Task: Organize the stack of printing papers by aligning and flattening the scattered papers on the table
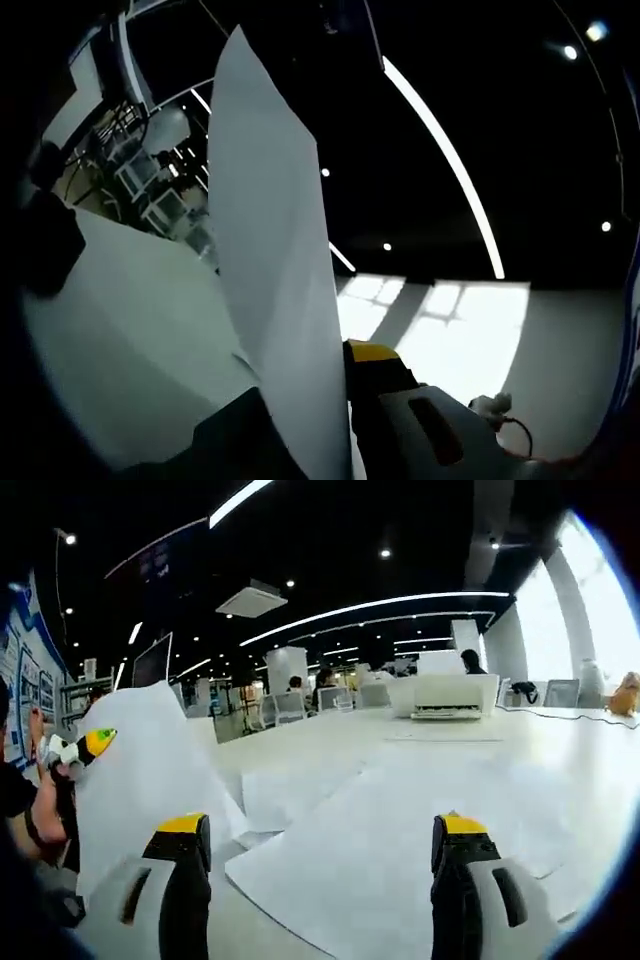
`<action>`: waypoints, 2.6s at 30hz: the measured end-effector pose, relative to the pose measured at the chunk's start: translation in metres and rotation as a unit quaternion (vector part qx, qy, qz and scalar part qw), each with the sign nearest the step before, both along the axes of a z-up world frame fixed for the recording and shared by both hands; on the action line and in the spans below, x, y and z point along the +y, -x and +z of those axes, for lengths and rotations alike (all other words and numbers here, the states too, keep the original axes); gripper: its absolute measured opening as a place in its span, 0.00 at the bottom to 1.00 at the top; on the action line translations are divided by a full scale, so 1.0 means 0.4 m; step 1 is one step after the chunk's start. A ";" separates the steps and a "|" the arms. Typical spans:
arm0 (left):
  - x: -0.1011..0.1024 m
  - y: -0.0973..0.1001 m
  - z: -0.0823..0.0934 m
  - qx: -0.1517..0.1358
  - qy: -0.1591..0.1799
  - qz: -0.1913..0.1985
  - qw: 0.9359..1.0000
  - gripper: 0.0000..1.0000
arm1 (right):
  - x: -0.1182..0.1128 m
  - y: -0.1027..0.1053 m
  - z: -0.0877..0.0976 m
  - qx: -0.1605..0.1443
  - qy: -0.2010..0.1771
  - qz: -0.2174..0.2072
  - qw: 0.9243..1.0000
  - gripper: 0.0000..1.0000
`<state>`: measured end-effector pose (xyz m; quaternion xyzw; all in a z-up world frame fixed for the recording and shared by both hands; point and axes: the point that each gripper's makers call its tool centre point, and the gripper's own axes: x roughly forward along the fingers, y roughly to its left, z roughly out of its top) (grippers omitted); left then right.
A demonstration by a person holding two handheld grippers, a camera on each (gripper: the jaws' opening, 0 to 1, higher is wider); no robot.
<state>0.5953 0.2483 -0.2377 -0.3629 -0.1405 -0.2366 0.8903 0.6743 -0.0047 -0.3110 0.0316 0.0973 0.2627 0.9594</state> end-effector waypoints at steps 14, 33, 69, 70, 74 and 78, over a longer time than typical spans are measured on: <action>-0.003 0.003 0.002 -0.001 0.003 -0.008 1.000 0.06 | 0.014 0.005 -0.062 0.032 0.060 0.009 0.998 0.82; -0.010 0.008 0.006 -0.001 0.006 -0.009 1.000 0.06 | 0.014 0.006 -0.104 0.068 0.104 0.012 0.992 0.76; -0.001 0.004 0.000 -0.002 0.007 -0.010 1.000 0.06 | -0.033 -0.006 -0.104 0.065 0.096 -0.006 0.993 0.52; -0.001 0.004 0.000 -0.002 0.008 -0.010 1.000 0.06 | -0.034 -0.005 -0.104 0.065 0.096 -0.004 0.993 0.52; 0.000 0.004 -0.001 -0.002 0.009 -0.011 1.000 0.06 | -0.036 -0.004 -0.105 0.067 0.095 0.004 0.993 0.50; -0.001 0.004 -0.001 -0.002 0.008 -0.011 1.000 0.06 | -0.039 -0.006 -0.098 0.081 0.067 0.011 0.994 0.49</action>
